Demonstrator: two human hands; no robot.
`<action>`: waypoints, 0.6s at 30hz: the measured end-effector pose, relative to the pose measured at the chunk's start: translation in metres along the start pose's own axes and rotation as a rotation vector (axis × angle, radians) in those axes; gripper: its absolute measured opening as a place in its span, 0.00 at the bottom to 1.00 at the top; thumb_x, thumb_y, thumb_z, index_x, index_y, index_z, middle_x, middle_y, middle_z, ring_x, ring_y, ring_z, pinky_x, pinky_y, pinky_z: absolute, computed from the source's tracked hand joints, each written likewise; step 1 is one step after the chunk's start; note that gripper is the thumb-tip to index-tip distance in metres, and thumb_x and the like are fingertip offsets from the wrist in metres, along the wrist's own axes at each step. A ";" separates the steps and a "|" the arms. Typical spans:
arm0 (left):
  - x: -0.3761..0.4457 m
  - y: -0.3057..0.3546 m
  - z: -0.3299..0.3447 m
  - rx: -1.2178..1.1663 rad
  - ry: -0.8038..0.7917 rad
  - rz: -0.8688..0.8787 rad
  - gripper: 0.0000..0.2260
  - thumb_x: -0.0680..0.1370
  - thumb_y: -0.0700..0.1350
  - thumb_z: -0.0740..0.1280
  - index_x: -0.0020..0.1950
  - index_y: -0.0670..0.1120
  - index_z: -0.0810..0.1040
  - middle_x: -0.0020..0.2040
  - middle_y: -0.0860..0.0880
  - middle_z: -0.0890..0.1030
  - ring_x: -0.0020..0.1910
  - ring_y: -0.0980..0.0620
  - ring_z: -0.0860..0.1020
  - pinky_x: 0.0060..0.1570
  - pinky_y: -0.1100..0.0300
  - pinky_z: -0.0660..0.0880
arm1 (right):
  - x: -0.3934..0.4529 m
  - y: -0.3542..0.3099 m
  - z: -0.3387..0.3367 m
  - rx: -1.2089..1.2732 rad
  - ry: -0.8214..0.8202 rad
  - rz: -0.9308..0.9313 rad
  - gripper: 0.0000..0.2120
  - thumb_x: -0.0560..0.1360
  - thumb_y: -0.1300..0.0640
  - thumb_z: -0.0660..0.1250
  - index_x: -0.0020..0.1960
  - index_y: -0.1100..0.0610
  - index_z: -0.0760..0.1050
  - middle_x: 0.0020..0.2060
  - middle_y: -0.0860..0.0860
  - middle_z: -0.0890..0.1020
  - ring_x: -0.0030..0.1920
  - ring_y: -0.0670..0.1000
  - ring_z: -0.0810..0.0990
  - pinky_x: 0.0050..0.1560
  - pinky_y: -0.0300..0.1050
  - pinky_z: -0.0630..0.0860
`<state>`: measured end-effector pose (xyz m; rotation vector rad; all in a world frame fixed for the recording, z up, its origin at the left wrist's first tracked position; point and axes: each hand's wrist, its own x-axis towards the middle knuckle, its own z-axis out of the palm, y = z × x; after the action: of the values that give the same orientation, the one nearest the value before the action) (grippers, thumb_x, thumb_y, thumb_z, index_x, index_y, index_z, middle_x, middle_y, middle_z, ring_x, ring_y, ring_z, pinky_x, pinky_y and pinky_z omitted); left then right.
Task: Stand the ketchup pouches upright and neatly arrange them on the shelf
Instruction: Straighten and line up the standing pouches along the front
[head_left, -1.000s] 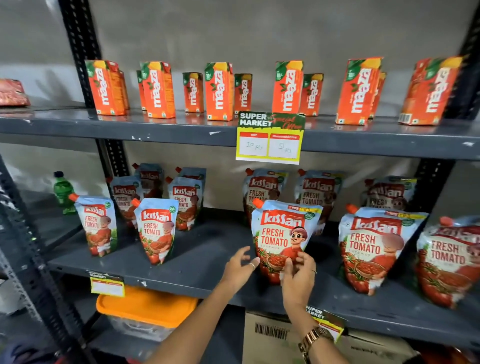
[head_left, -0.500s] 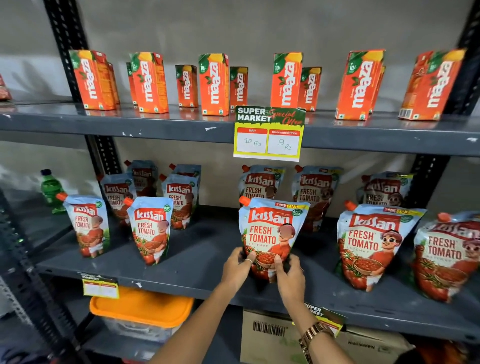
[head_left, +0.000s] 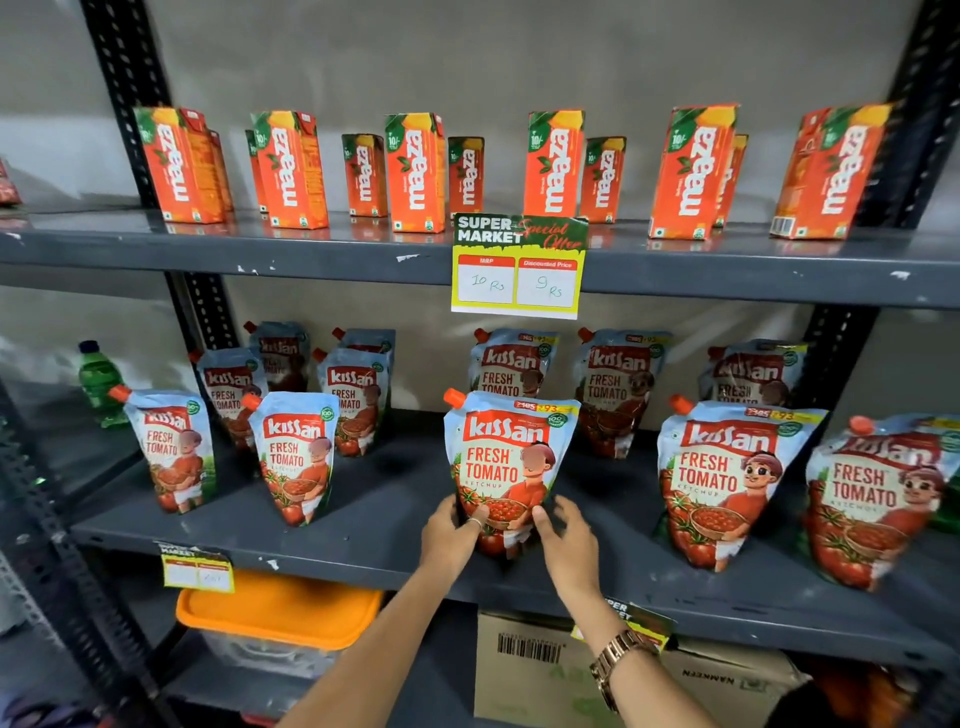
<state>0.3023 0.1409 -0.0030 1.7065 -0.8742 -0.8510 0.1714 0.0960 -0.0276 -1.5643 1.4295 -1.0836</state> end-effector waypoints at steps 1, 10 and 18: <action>-0.002 0.000 0.001 -0.001 0.014 -0.004 0.20 0.76 0.46 0.66 0.68 0.43 0.70 0.66 0.44 0.76 0.65 0.46 0.73 0.65 0.54 0.69 | 0.000 0.000 -0.005 0.011 0.027 -0.005 0.21 0.76 0.51 0.62 0.66 0.58 0.68 0.61 0.59 0.77 0.62 0.58 0.74 0.62 0.52 0.71; -0.032 0.005 0.033 0.005 0.357 0.014 0.23 0.73 0.38 0.68 0.67 0.37 0.67 0.65 0.38 0.72 0.67 0.40 0.69 0.64 0.48 0.68 | -0.014 0.009 -0.081 0.097 0.264 -0.064 0.13 0.76 0.61 0.62 0.60 0.63 0.73 0.55 0.59 0.81 0.53 0.56 0.79 0.52 0.42 0.72; -0.061 0.016 0.079 -0.067 0.315 0.046 0.18 0.74 0.39 0.66 0.63 0.39 0.71 0.57 0.38 0.78 0.56 0.39 0.76 0.58 0.48 0.75 | -0.020 0.031 -0.137 -0.003 0.332 -0.054 0.13 0.76 0.60 0.62 0.59 0.62 0.75 0.51 0.62 0.82 0.52 0.59 0.80 0.51 0.46 0.73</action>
<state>0.2024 0.1542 0.0005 1.6970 -0.6603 -0.5539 0.0319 0.1149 -0.0078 -1.4808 1.6107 -1.4249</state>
